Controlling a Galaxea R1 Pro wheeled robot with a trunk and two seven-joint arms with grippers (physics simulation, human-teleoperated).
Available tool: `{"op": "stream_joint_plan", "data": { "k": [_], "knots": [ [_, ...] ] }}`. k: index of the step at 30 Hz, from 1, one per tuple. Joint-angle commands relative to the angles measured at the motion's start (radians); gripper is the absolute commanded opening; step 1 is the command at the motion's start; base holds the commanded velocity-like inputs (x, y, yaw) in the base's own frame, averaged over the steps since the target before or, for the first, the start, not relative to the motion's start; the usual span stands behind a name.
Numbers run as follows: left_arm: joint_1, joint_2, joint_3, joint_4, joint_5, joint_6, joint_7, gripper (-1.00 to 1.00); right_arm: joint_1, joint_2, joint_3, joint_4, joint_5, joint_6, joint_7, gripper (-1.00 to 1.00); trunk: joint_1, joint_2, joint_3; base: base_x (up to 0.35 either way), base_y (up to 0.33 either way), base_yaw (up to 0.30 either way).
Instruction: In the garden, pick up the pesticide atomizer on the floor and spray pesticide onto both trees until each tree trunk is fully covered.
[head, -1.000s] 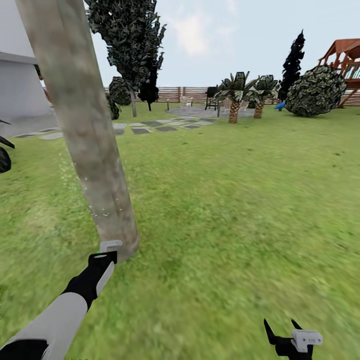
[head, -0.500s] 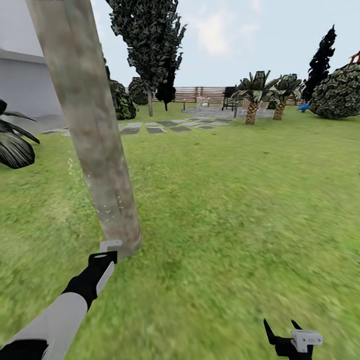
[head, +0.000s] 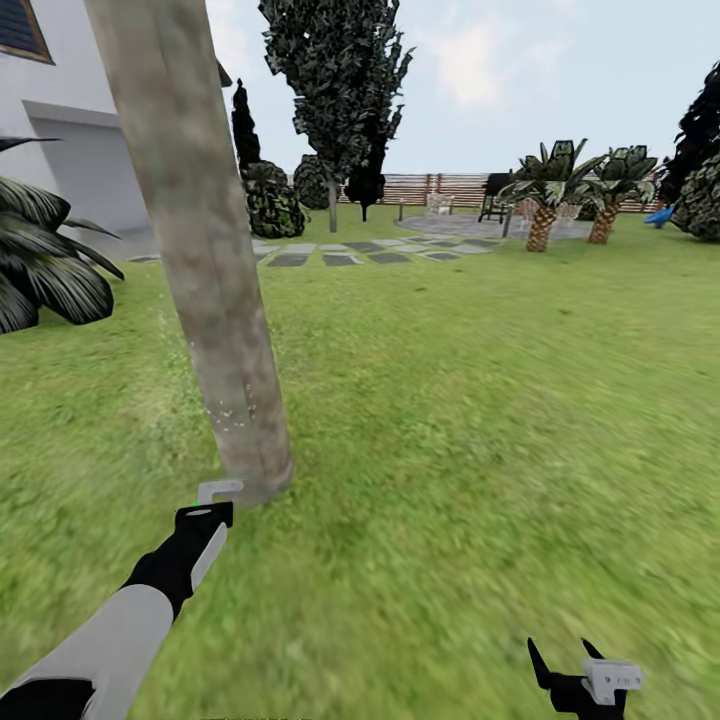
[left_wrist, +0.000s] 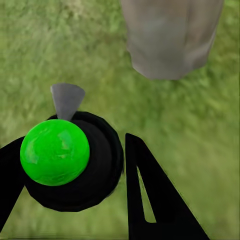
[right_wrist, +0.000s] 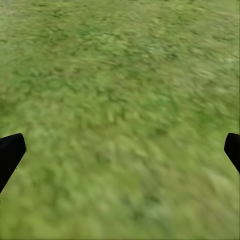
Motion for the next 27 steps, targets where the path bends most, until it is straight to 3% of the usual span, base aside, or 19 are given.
{"op": "stream_joint_plan", "data": {
  "k": [1, 6, 10, 12, 16, 17, 19, 25, 27],
  "knots": [
    [0.0, 0.002, -0.003, -0.001, 0.01, 0.004, 0.004, -1.0, -0.002, 0.001, -0.008, -0.001, 0.007, -0.004, 0.007, 1.0, 0.0, 0.0, -0.001, 0.0, -0.023, 0.205],
    [-0.003, 0.004, -0.006, -0.018, 0.01, -0.001, -0.004, -1.0, -0.002, 0.001, -0.007, -0.002, 0.007, -0.004, 0.007, 1.0, 0.0, 0.0, -0.001, 0.0, -0.004, 0.117],
    [-0.022, -0.025, -0.023, -0.023, 0.001, 0.003, -0.009, -1.0, -0.002, 0.001, -0.006, -0.002, 0.007, -0.004, 0.007, 1.0, 0.0, 0.0, -0.001, 0.0, 0.0, 0.004],
    [-0.019, -0.039, -0.057, -0.086, 0.001, 0.013, -0.011, -1.0, -0.002, 0.001, -0.005, -0.004, 0.007, -0.004, 0.007, 1.0, 0.0, 0.0, -0.001, 0.0, 0.0, 0.0],
    [-0.025, -0.044, -0.064, -0.142, 0.002, 0.042, -0.054, -1.0, -0.002, 0.001, -0.007, -0.005, 0.007, -0.004, 0.007, 1.0, 0.0, 0.0, -0.001, 0.0, 0.0, 0.0],
    [-0.039, -0.049, -0.063, -0.173, 0.002, 0.09, -0.079, -1.0, -0.002, 0.001, -0.007, -0.005, 0.007, -0.004, 0.007, 1.0, 0.0, 0.0, -0.001, 0.0, 0.0, 0.0],
    [-0.049, -0.043, -0.06, -0.231, 0.006, 0.164, -0.096, -1.0, -0.002, 0.001, -0.007, -0.005, 0.007, -0.004, 0.007, 1.0, 0.0, 0.0, -0.001, 0.0, 0.0, 0.0],
    [-0.045, 0.001, -0.057, -0.266, 0.01, 0.195, -0.102, -1.0, -0.002, 0.001, -0.007, -0.005, 0.007, -0.004, 0.007, 1.0, 0.0, 0.0, -0.001, -0.135, 0.035, 0.0],
    [-0.057, -0.054, -0.063, -0.29, 0.003, 0.217, -0.099, -1.0, -0.002, 0.001, -0.007, -0.005, 0.007, -0.004, 0.007, 1.0, 0.0, 0.0, -0.001, -0.007, 0.002, 0.0]
  ]
}}
